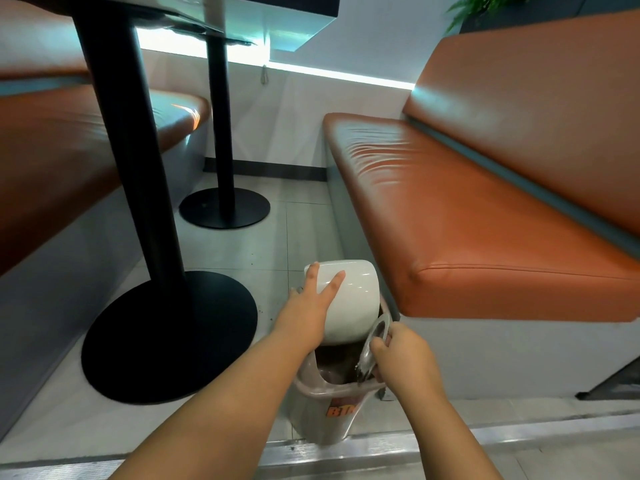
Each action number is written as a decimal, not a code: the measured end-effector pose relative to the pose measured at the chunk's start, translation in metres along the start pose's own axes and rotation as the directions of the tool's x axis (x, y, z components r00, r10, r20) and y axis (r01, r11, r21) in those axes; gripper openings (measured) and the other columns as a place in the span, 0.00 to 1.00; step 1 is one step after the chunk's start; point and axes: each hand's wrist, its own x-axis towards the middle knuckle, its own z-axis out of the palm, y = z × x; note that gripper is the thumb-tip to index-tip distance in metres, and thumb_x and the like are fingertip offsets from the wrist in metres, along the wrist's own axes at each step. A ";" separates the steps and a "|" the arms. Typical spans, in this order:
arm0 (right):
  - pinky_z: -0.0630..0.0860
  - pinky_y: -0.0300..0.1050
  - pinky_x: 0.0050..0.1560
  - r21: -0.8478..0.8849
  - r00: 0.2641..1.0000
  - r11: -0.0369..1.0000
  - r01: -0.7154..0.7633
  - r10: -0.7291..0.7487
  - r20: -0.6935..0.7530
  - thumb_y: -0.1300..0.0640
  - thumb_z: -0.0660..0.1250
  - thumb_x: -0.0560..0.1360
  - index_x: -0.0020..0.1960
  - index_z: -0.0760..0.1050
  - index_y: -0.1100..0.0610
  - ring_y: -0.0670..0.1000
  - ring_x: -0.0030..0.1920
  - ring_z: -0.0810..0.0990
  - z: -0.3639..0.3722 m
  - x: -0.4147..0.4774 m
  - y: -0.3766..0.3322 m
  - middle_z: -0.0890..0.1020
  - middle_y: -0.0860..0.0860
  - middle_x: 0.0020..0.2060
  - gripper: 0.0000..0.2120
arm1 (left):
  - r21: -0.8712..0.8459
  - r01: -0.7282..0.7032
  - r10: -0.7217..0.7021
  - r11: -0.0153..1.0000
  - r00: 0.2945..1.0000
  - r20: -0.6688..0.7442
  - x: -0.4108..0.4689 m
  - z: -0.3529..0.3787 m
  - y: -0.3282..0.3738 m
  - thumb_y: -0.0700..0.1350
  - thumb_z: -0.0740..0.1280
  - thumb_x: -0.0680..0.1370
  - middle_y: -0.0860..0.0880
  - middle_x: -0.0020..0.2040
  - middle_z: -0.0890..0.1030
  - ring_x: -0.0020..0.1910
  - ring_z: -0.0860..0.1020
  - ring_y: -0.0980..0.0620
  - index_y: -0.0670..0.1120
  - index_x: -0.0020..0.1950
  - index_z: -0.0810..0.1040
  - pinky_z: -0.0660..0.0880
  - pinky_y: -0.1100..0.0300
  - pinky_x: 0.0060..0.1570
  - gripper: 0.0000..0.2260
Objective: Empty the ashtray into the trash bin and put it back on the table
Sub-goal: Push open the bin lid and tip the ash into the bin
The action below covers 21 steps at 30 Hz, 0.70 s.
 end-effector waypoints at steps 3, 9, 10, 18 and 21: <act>0.76 0.47 0.27 0.263 0.996 0.963 -0.063 0.045 0.077 0.56 0.61 0.72 0.34 0.67 0.53 0.55 0.28 0.80 -0.003 0.000 -0.005 0.81 0.54 0.27 0.09 | 0.004 -0.007 0.007 1.000 1.000 -0.004 -0.001 0.000 0.000 0.37 0.72 0.67 0.52 0.75 0.38 0.61 0.69 0.39 0.67 0.69 0.37 0.76 0.46 0.57 0.51; 0.74 0.43 0.30 0.192 0.994 0.976 -0.101 0.091 0.060 0.56 0.60 0.73 0.42 0.72 0.55 0.54 0.32 0.81 0.002 -0.001 0.005 0.81 0.53 0.32 0.04 | 0.012 -0.010 0.010 1.000 1.000 -0.007 -0.001 0.000 0.000 0.35 0.70 0.68 0.52 0.74 0.37 0.58 0.70 0.40 0.68 0.69 0.37 0.76 0.47 0.55 0.51; 0.75 0.42 0.26 0.304 0.990 0.944 -0.128 0.104 0.094 0.58 0.60 0.74 0.39 0.71 0.55 0.53 0.28 0.82 0.002 -0.001 0.006 0.81 0.54 0.27 0.05 | 0.012 -0.012 0.012 1.000 1.000 -0.009 0.000 0.000 0.000 0.35 0.70 0.67 0.52 0.74 0.37 0.58 0.70 0.40 0.68 0.69 0.37 0.77 0.47 0.54 0.51; 0.70 0.44 0.29 0.041 0.997 0.996 0.082 -0.082 0.014 0.50 0.66 0.73 0.38 0.68 0.51 0.49 0.33 0.78 -0.009 -0.005 0.014 0.79 0.48 0.31 0.09 | -0.017 -0.015 0.014 1.000 1.000 -0.016 0.001 0.003 -0.002 0.36 0.73 0.66 0.55 0.74 0.37 0.61 0.68 0.38 0.69 0.68 0.36 0.77 0.46 0.55 0.53; 0.70 0.44 0.29 0.023 0.974 0.978 0.208 -0.205 -0.100 0.50 0.67 0.74 0.38 0.71 0.50 0.47 0.32 0.76 -0.014 -0.011 0.016 0.78 0.46 0.29 0.08 | -0.010 -0.015 0.015 1.000 1.000 -0.012 0.001 0.004 -0.003 0.38 0.73 0.66 0.54 0.75 0.37 0.63 0.68 0.37 0.69 0.69 0.36 0.76 0.46 0.57 0.53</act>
